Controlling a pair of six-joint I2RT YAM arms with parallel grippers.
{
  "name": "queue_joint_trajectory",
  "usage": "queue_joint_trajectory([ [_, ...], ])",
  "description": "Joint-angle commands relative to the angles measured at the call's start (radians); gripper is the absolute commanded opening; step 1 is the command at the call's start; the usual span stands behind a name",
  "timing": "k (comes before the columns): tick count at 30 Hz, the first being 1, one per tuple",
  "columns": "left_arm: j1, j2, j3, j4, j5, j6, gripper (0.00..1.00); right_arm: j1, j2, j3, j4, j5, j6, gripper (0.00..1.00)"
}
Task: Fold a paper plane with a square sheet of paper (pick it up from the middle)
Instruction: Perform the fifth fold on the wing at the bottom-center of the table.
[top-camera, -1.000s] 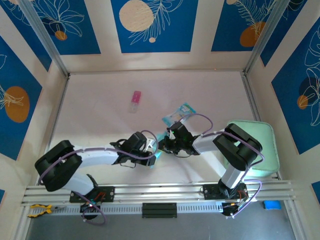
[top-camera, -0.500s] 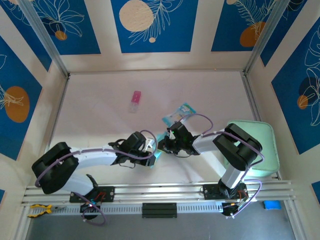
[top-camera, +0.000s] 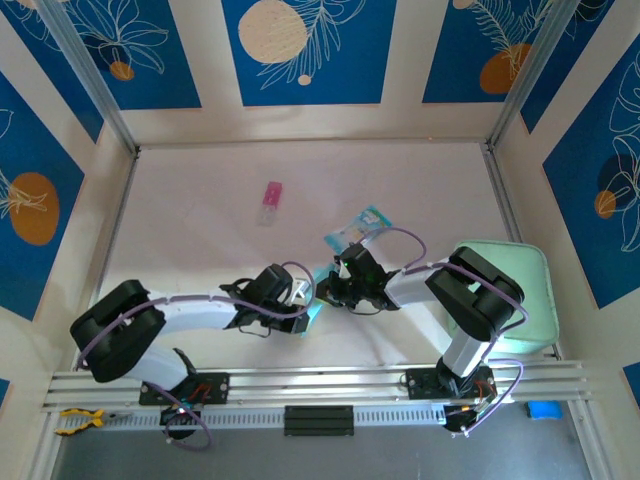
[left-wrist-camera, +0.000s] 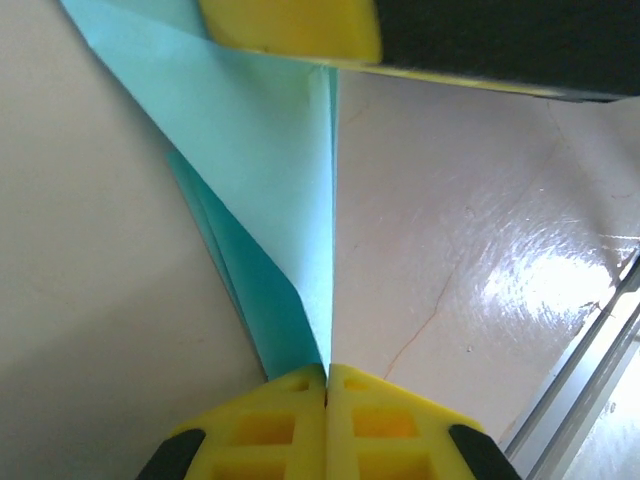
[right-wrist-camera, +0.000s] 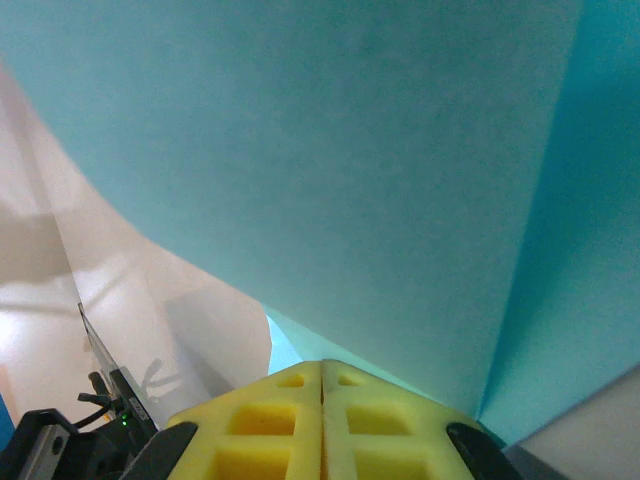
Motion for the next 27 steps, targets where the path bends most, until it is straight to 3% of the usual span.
queue_joint_trajectory([
  [1,0.004,0.040,-0.018,-0.052,0.093,-0.020,0.00,-0.005,0.030,-0.034,-0.075,0.086,0.005,0.09],
  [11,0.008,0.034,-0.055,-0.066,0.096,-0.060,0.00,-0.012,0.037,-0.040,-0.074,0.094,0.019,0.09],
  [17,0.011,0.004,-0.085,-0.052,0.104,-0.076,0.10,-0.015,0.037,-0.045,-0.071,0.096,0.028,0.09],
  [21,0.011,-0.013,-0.097,-0.046,0.108,-0.084,0.11,-0.015,0.033,-0.049,-0.071,0.097,0.030,0.09],
  [24,0.011,-0.021,-0.101,-0.043,0.111,-0.085,0.00,-0.014,0.035,-0.047,-0.075,0.097,0.028,0.09],
  [27,0.011,-0.024,-0.106,-0.035,0.117,-0.091,0.00,-0.014,0.037,-0.043,-0.083,0.099,0.028,0.09],
])
